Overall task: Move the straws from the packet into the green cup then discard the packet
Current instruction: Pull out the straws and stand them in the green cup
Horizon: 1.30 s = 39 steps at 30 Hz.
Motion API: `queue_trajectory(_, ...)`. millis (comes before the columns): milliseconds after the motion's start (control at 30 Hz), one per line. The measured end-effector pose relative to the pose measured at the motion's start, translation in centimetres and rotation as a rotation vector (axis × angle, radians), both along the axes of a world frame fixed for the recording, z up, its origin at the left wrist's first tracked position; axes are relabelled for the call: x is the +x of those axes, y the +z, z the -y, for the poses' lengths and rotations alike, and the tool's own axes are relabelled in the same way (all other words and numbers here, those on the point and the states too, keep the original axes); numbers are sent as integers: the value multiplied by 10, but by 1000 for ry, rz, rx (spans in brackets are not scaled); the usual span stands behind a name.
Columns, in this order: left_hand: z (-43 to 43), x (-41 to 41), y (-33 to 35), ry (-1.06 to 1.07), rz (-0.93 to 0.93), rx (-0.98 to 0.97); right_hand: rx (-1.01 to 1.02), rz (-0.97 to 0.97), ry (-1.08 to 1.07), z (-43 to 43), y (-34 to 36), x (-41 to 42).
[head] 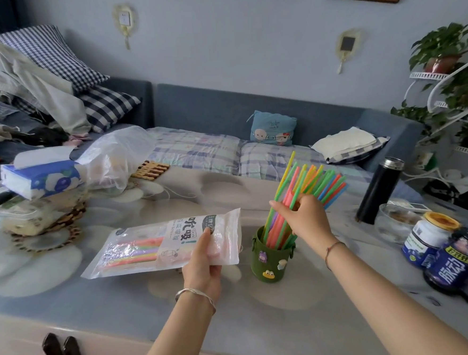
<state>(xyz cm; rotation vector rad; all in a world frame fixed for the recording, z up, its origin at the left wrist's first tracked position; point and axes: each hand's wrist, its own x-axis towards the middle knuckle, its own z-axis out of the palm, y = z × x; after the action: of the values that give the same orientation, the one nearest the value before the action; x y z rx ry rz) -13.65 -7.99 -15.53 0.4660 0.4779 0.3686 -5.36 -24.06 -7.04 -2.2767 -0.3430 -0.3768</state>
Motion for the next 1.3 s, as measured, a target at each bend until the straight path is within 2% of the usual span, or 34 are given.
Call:
queue_trajectory(67,1,0,0,-2,-3,4,-26,-22,-26,1,-1,3)
queue_trajectory(167,2,-1,1,-2,-19,8,40,-23,-44,1,-2,5)
queue_trajectory(300,1,-1,0,8,-18,11,246,-18,-25,-2,-6,-7)
queue_trajectory(600,4,-6,4,42,3,67,649,-76,218,-20,-38,-53)
queue_trajectory(700,11,-12,13,100,25,170,852,-322,253,-38,-60,-61)
queue_trajectory(833,17,-16,17,159,0,397,1296,-893,298,-55,-64,-60)
queue_trajectory(933,20,-18,20,145,9,602,1480,-1021,397,-51,-58,-63)
queue_trajectory(1033,21,-21,24,135,51,738,1501,-1038,467,-55,-56,-66)
queue_trajectory(1167,16,-25,24,164,24,774,1500,-999,375,-60,-70,-65)
queue_trajectory(1233,13,-27,24,193,1,730,1425,-909,300,-60,-74,-66)
queue_trajectory(1300,9,-29,23,207,-13,684,1190,-771,250,-59,-72,-70)
